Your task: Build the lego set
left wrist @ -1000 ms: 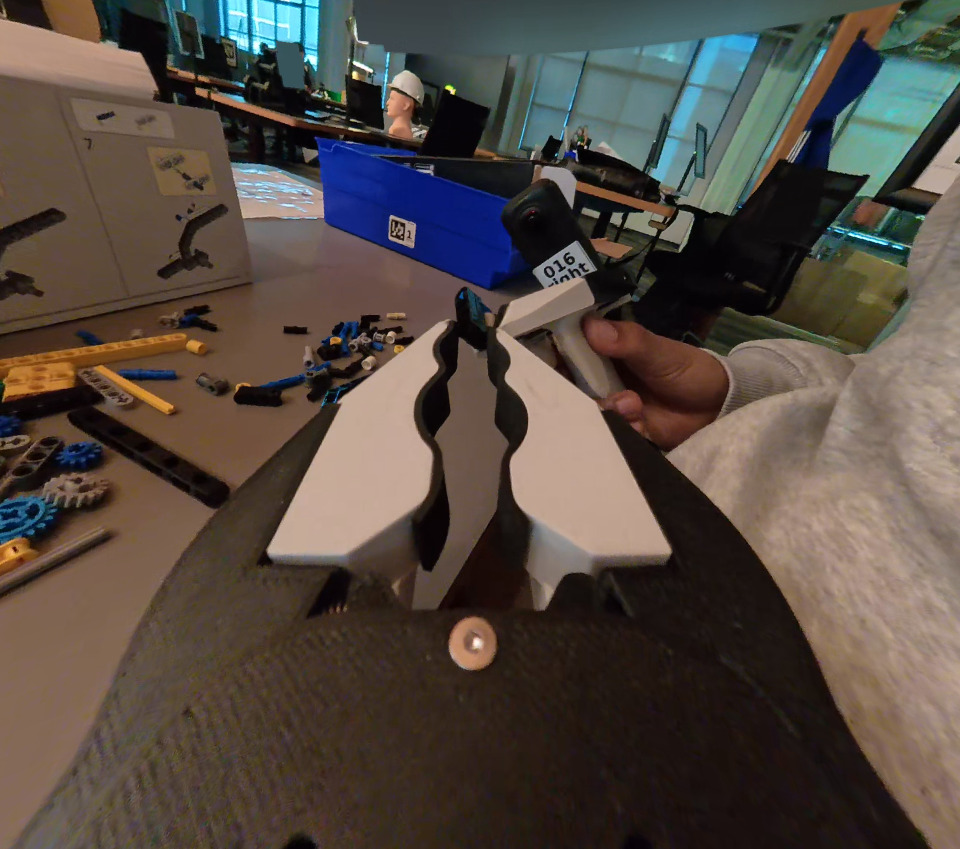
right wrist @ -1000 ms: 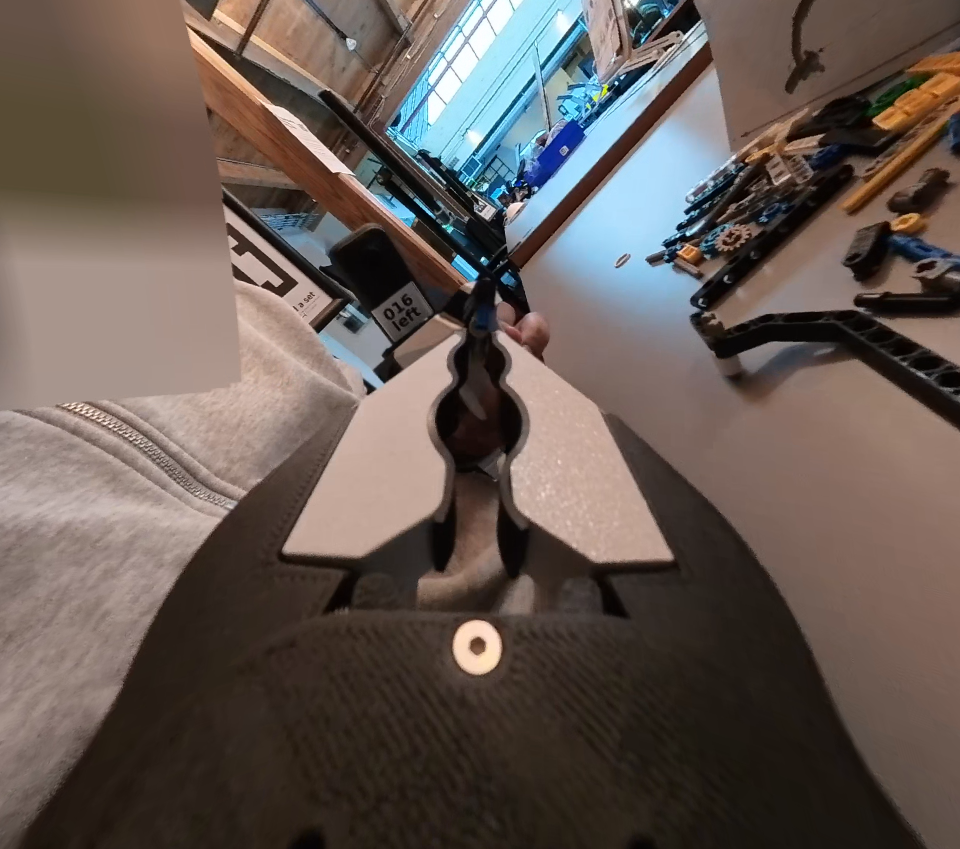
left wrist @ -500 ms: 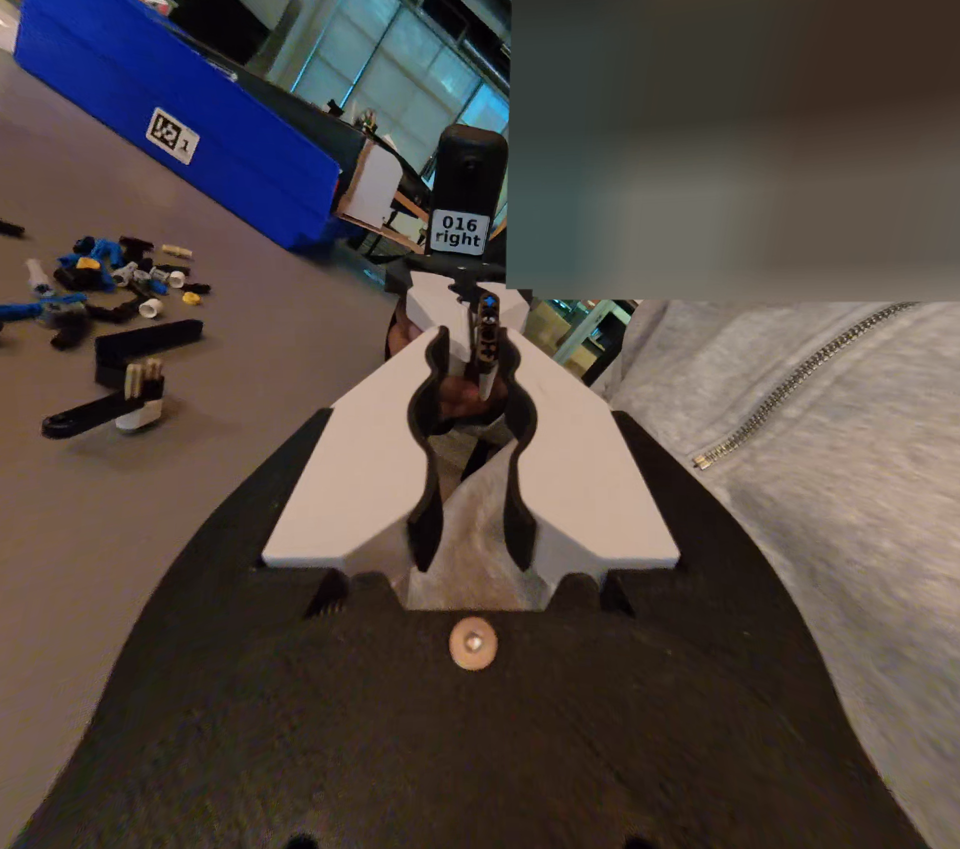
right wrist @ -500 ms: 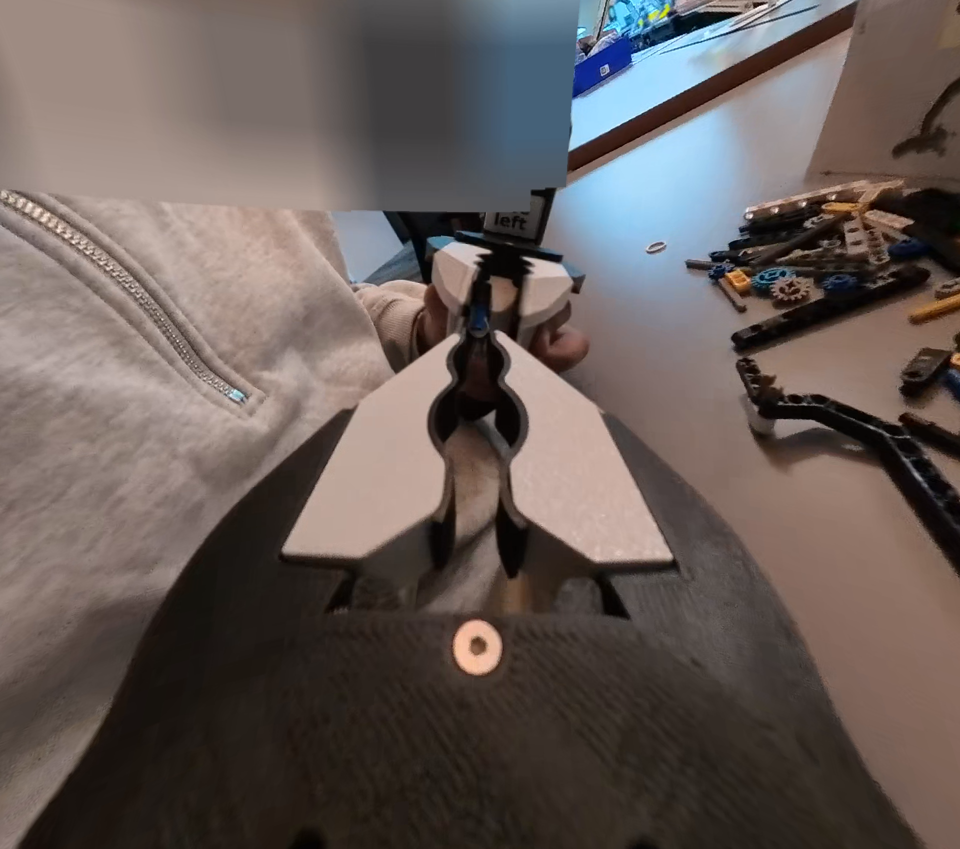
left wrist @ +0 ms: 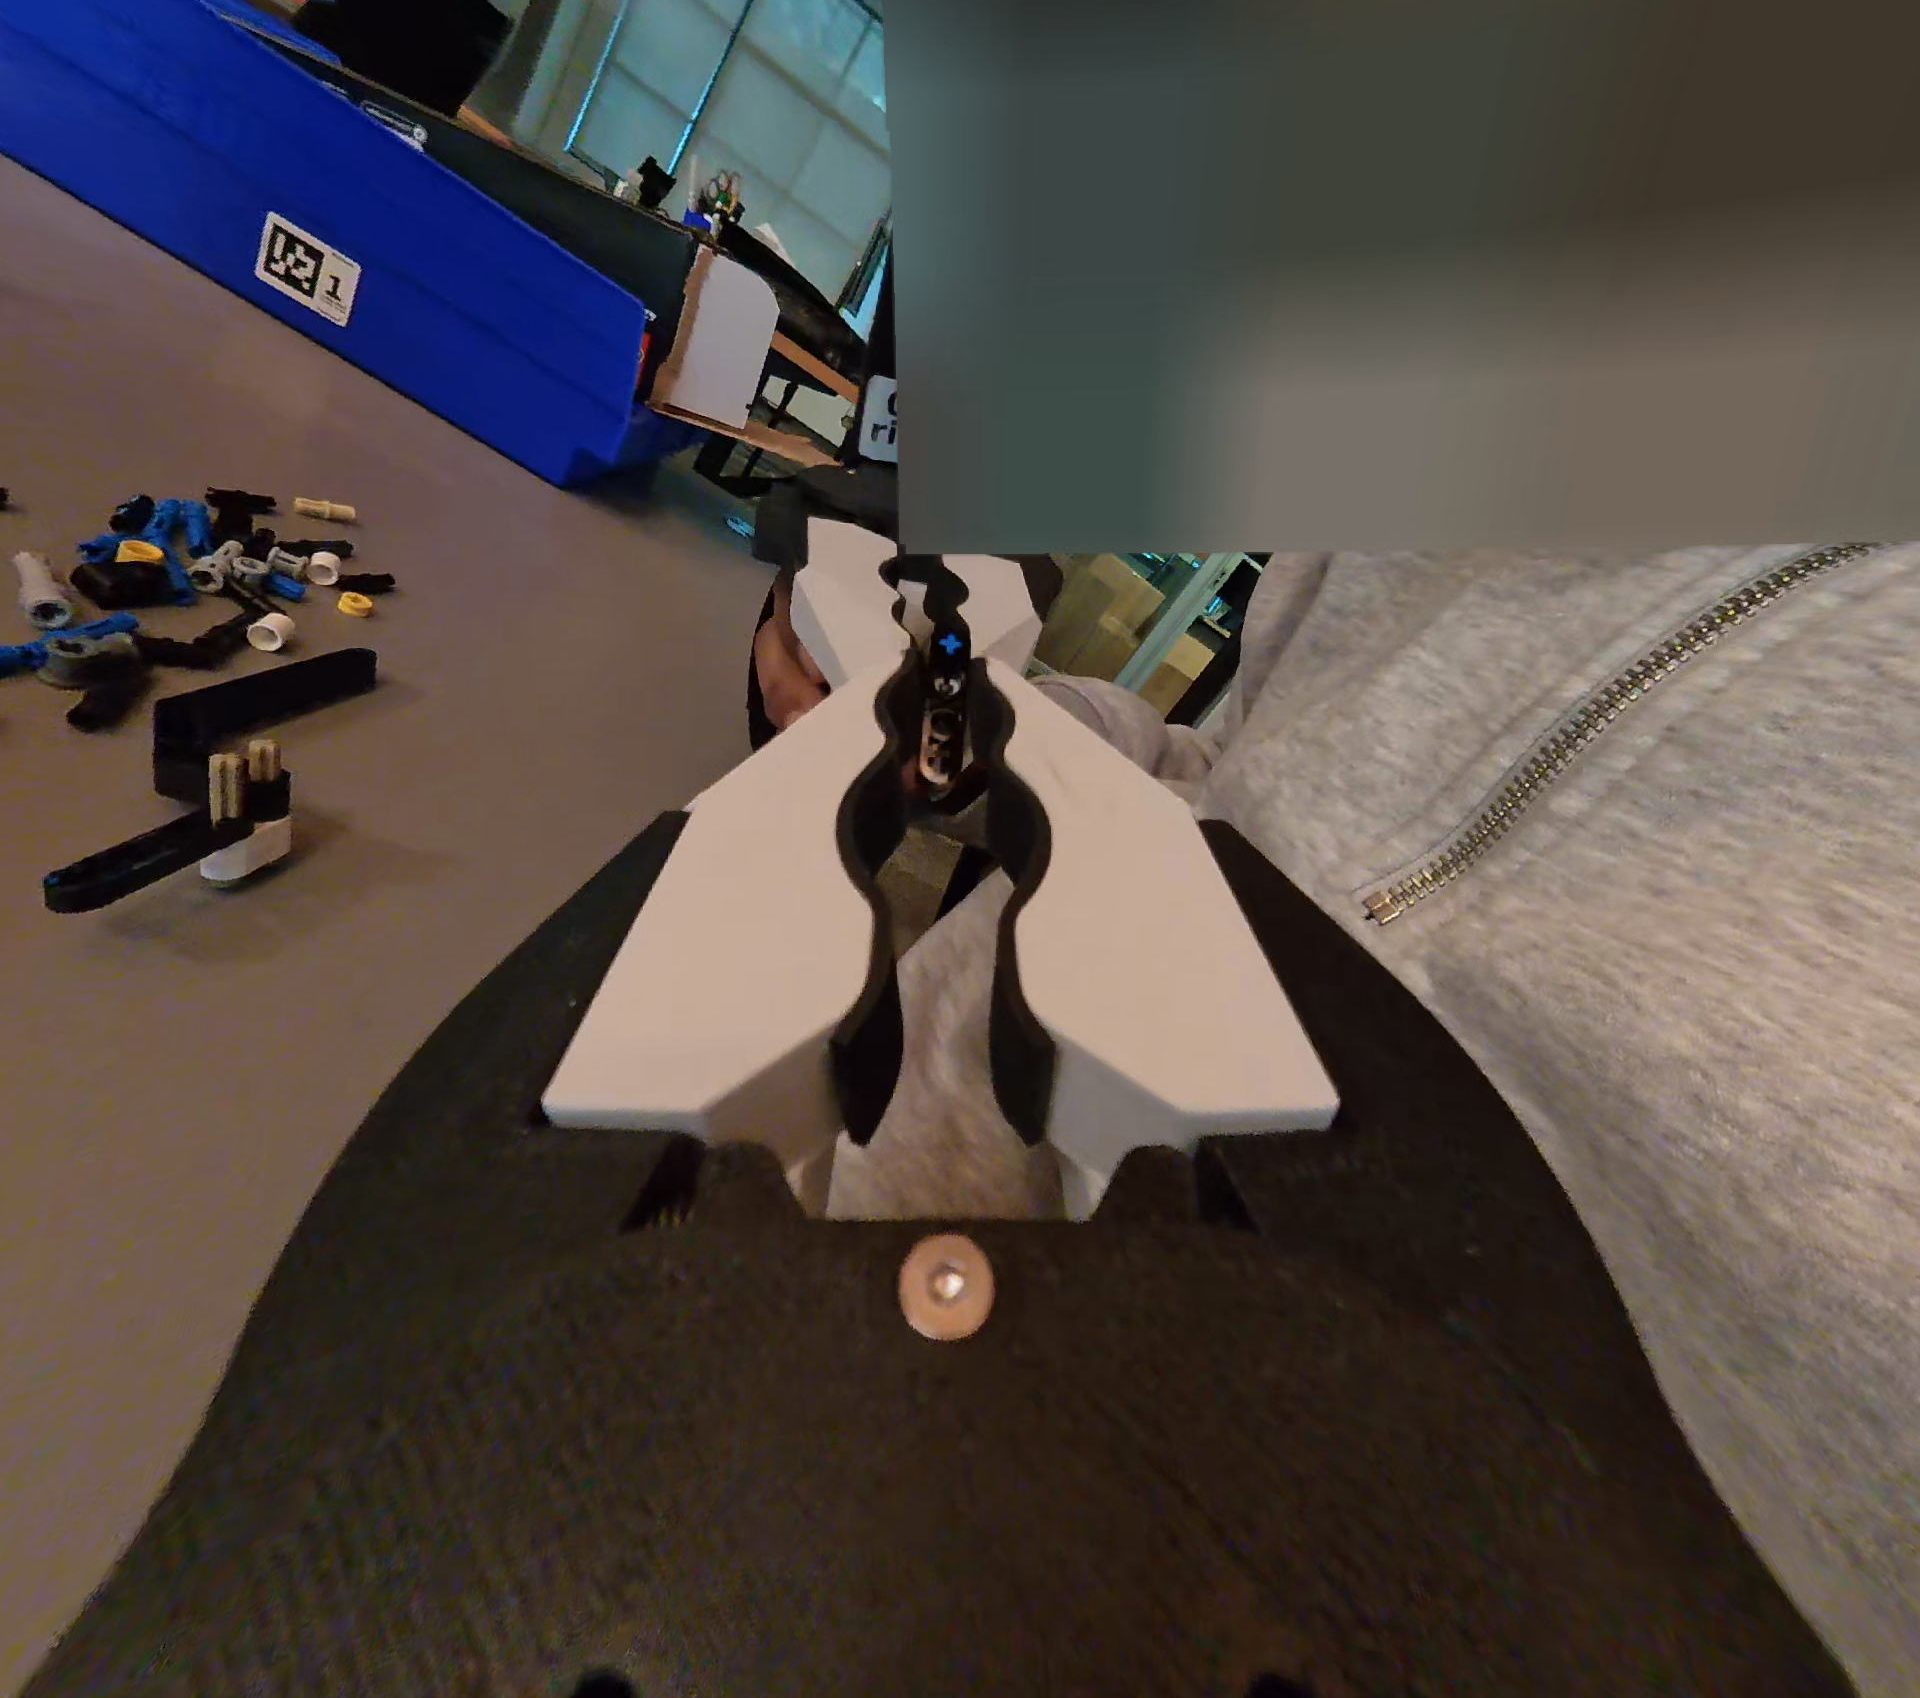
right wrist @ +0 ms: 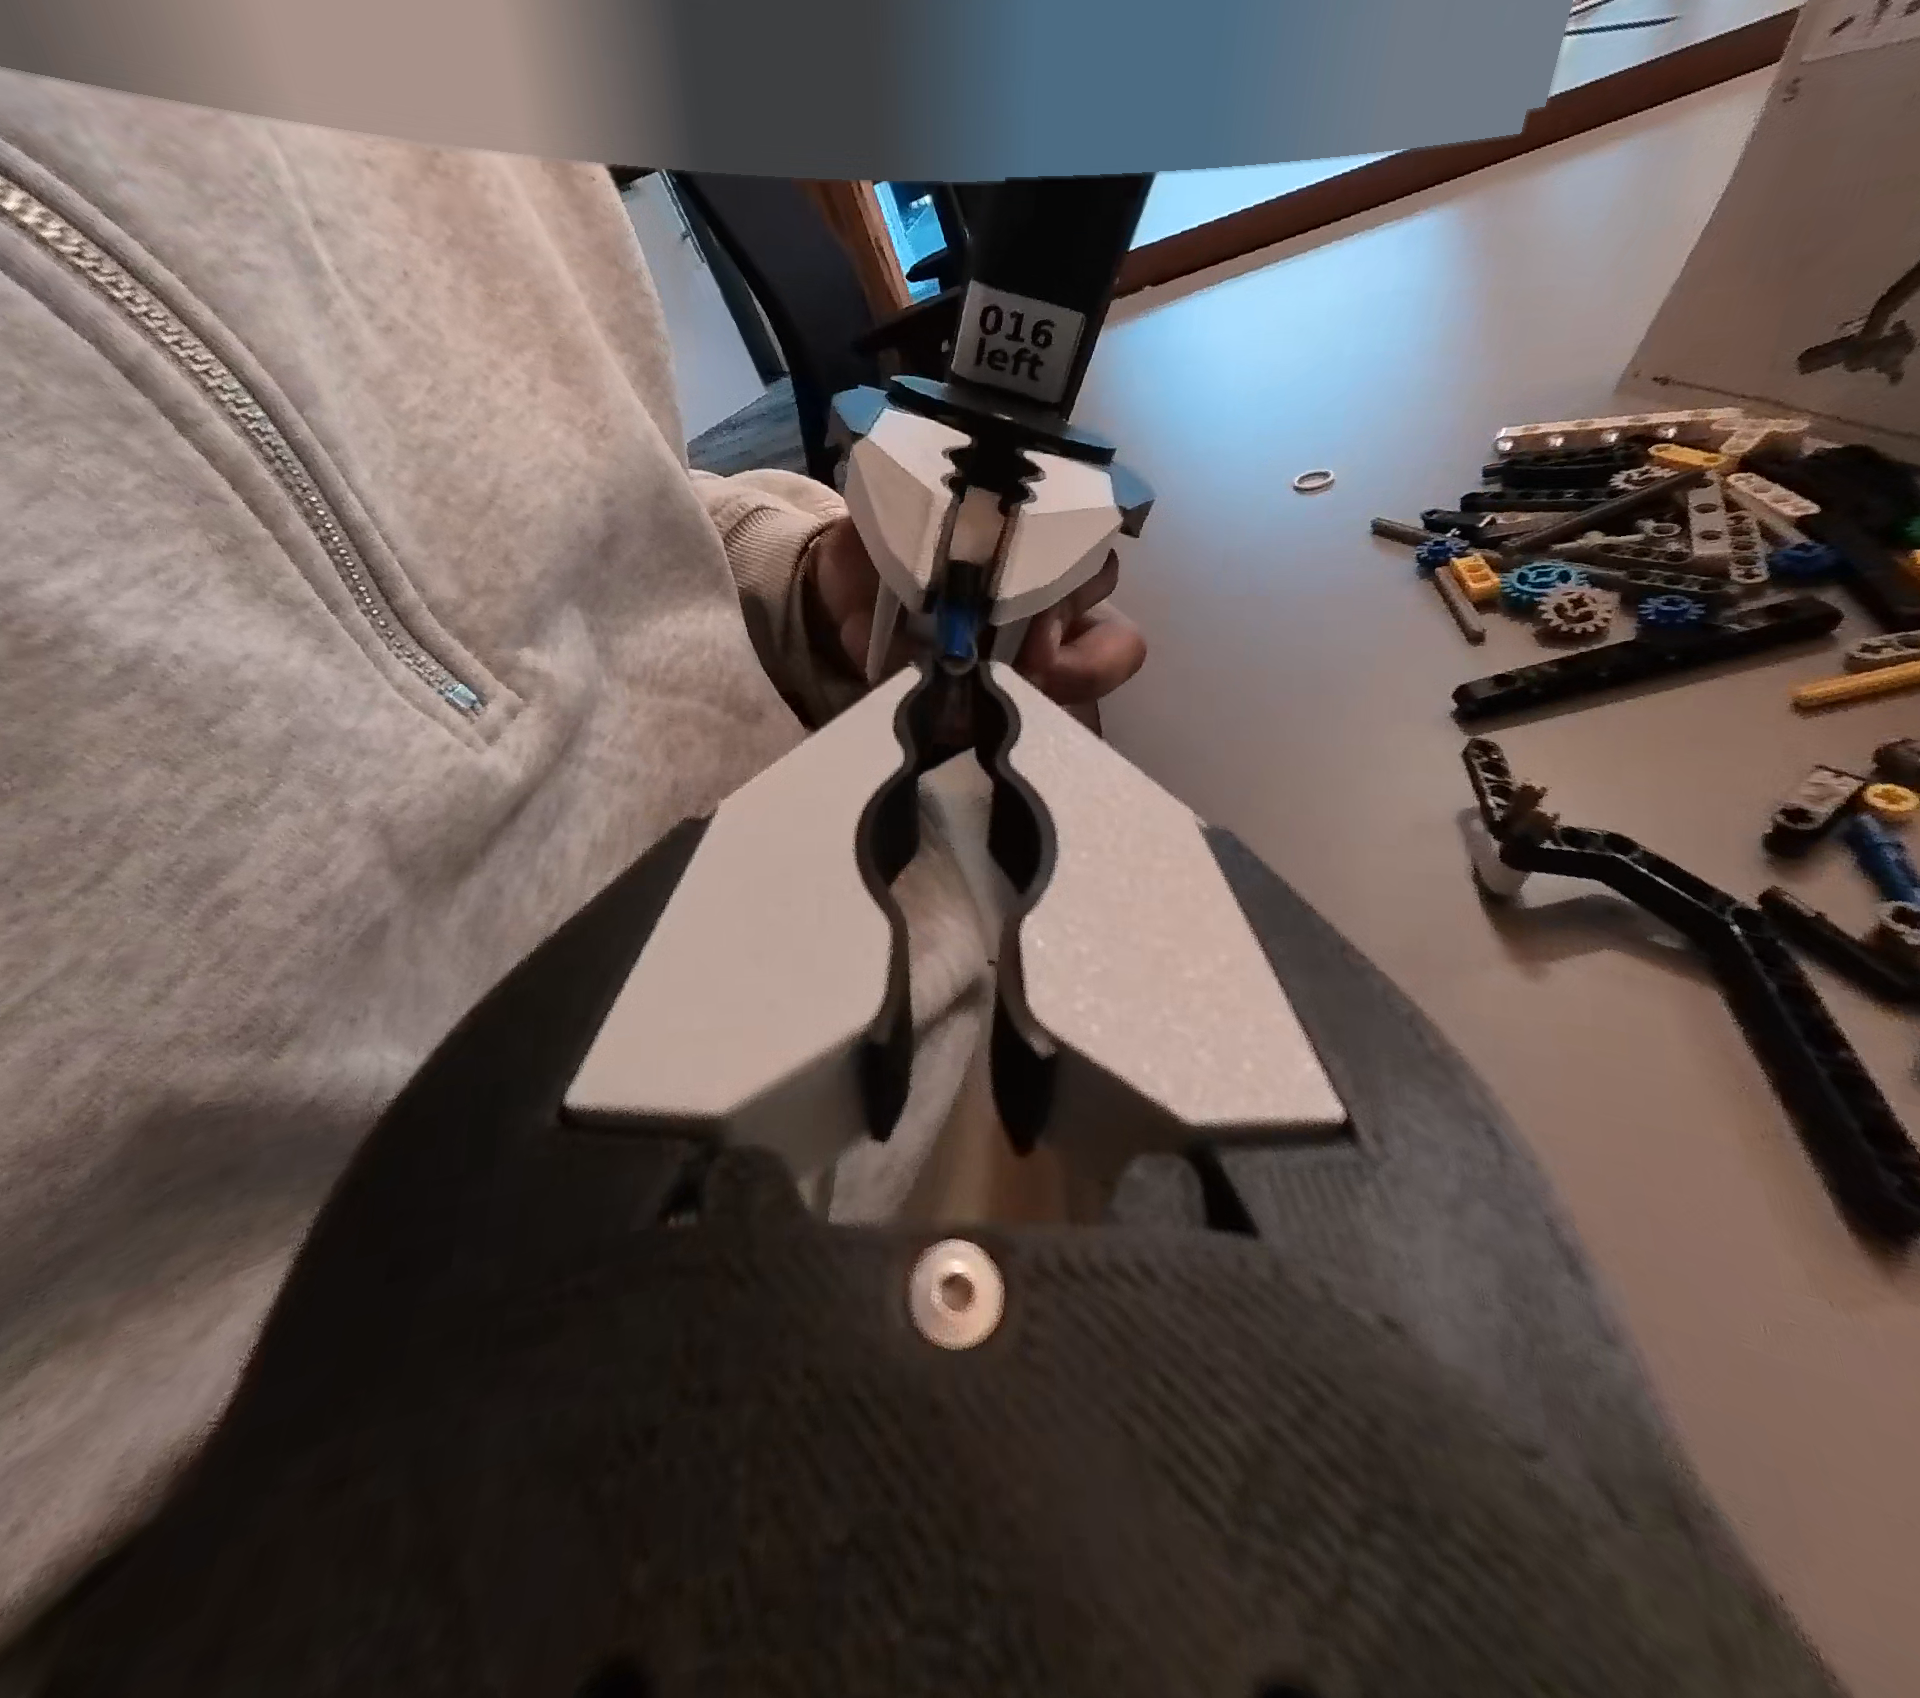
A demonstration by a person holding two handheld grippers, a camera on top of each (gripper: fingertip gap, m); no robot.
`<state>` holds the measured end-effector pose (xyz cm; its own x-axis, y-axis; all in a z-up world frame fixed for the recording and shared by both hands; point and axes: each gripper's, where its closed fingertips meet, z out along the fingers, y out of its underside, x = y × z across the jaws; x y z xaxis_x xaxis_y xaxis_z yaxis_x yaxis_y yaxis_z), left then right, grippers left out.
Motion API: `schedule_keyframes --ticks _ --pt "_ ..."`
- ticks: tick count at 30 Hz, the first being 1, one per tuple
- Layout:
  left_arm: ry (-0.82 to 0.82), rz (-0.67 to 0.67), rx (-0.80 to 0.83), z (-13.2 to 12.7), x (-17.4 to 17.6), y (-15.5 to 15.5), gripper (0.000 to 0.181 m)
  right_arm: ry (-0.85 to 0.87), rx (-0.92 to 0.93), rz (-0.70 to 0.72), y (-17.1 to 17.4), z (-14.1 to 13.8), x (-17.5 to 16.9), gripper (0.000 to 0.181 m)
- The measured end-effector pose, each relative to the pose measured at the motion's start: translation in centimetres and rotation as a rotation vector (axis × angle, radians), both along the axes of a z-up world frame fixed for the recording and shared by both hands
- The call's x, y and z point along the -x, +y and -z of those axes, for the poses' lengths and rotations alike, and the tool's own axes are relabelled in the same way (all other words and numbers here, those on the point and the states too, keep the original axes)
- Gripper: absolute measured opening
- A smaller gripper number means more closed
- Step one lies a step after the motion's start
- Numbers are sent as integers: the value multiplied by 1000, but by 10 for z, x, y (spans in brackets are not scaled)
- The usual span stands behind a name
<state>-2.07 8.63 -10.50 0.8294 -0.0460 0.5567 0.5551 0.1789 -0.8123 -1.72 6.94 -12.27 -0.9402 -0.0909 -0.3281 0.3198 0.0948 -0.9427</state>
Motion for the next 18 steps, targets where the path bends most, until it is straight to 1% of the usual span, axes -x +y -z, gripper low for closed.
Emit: schedule_keyframes --ticks 8,12,16,18 --pt "121 -20 87 2 -5 2 5 -27 8 -43 1 1 -5 4" --pt "58 13 94 5 -5 2 6 -103 -1 -60 1 2 -5 4" --pt "4 36 43 1 -5 0 6 -234 48 -102 1 -3 -7 4" --pt "-45 39 -9 -3 -2 -2 6 -240 84 -91 0 -7 -5 5"
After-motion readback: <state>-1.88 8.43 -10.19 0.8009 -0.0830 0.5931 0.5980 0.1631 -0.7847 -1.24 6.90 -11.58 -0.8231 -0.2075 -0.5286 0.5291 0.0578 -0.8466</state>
